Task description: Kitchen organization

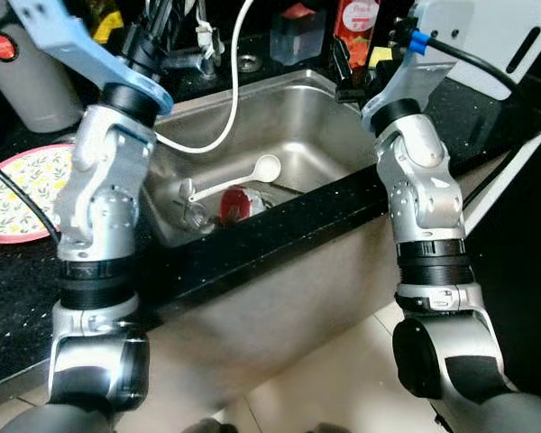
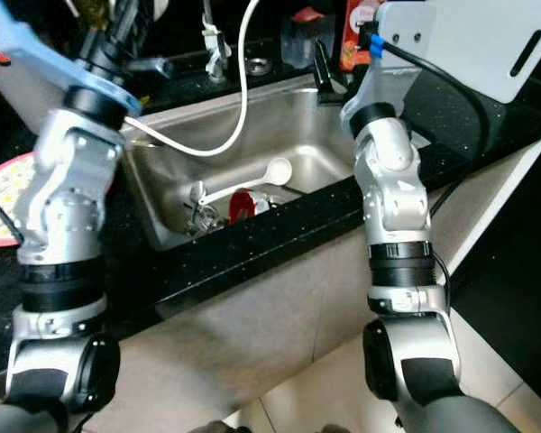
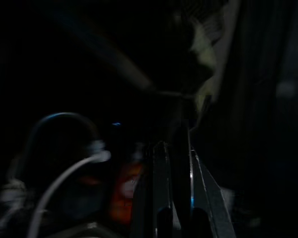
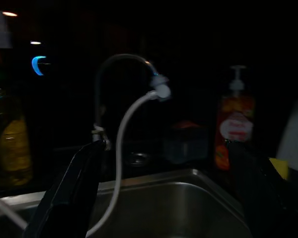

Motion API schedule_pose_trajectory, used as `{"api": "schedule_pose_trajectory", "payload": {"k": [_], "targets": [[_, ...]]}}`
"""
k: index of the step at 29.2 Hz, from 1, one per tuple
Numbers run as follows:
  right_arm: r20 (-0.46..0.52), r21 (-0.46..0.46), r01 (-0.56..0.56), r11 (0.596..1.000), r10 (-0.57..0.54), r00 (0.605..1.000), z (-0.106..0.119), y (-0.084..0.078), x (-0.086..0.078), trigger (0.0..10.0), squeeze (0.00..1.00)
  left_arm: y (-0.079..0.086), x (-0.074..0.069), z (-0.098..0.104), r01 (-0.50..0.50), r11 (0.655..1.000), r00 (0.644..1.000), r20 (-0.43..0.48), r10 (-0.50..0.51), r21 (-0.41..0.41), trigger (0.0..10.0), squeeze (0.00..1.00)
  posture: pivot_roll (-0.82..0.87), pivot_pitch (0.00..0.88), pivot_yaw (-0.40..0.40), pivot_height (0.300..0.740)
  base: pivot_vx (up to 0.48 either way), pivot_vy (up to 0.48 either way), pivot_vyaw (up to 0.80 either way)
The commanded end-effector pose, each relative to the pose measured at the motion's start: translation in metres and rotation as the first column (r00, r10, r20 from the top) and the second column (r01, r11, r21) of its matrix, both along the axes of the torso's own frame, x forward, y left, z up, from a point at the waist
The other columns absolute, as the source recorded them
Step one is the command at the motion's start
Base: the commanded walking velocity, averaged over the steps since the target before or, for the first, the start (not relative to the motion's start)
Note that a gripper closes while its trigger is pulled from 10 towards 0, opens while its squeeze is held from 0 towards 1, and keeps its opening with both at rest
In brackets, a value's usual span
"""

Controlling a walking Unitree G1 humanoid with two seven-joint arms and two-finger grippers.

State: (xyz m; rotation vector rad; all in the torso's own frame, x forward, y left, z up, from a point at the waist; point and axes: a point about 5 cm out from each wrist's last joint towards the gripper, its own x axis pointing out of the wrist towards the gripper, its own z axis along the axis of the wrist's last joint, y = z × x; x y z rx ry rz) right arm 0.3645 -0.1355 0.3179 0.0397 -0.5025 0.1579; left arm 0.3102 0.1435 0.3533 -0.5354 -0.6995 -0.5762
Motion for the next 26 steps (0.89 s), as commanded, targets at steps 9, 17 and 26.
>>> {"api": "schedule_pose_trajectory", "payload": {"k": [9, 17, 26], "targets": [[0.094, 0.042, 0.085, 0.996, -0.089, 0.992, 0.018, -0.013, -0.009, 10.0, 0.0, 0.002, 0.01, -0.008, 0.004, 1.0, 0.995, -0.104, -0.002, 0.026, 10.0, 0.0, -0.02, 0.0, 0.066, 0.74, 0.0, 0.0, 0.0], [0.108, 0.077, 0.049, 0.996, -0.057, 0.993, 0.028, -0.016, -0.009, 10.0, 0.0, -0.004, -0.002, 0.008, 0.176, 0.984, 0.983, -0.046, -0.176, -0.011, 10.0, 0.0, -0.02, 0.0, 0.069, 0.74, 0.0, 0.0, 0.0], [0.096, 0.091, 0.029, 0.995, -0.038, 0.995, 0.029, -0.013, -0.007, 10.0, 0.0, -0.009, 0.011, -0.002, 0.088, 0.993, 0.988, -0.137, -0.077, 0.075, 10.0, 0.0, -0.01, 0.0, 0.054, 0.74, 0.0, 0.0, 0.0]]}}
